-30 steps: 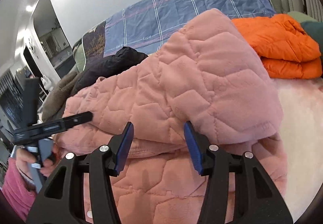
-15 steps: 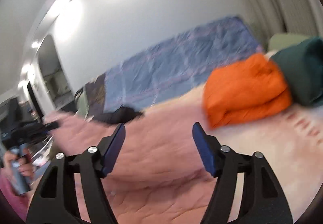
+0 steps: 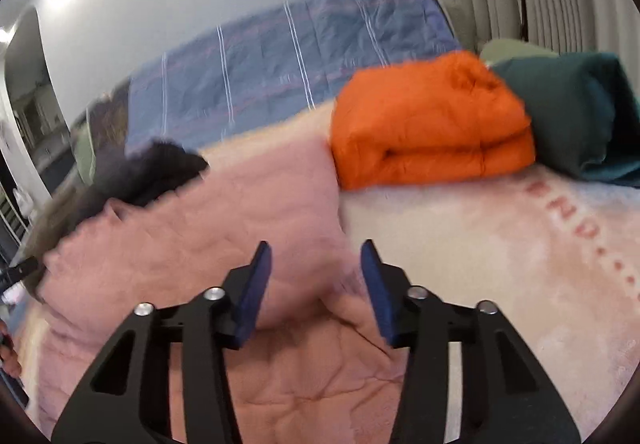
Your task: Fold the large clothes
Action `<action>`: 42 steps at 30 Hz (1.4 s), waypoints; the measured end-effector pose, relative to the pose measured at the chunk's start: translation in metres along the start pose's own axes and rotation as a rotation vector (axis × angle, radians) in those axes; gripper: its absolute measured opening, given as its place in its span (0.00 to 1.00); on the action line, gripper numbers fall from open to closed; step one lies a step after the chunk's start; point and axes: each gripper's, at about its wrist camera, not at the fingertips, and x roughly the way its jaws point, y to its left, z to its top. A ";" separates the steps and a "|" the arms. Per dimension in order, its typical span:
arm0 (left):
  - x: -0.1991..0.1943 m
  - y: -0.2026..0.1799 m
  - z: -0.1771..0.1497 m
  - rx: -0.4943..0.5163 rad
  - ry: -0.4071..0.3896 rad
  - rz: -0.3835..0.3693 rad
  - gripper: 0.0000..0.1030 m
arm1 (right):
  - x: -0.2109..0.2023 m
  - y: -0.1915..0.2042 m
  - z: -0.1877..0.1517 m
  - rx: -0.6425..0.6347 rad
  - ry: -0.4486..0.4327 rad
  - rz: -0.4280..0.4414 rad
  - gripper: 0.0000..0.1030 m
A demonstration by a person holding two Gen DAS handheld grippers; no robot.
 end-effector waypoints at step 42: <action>-0.104 0.072 -0.188 -0.041 0.303 -0.360 0.96 | -0.113 -0.104 -0.169 -0.029 0.307 0.194 0.57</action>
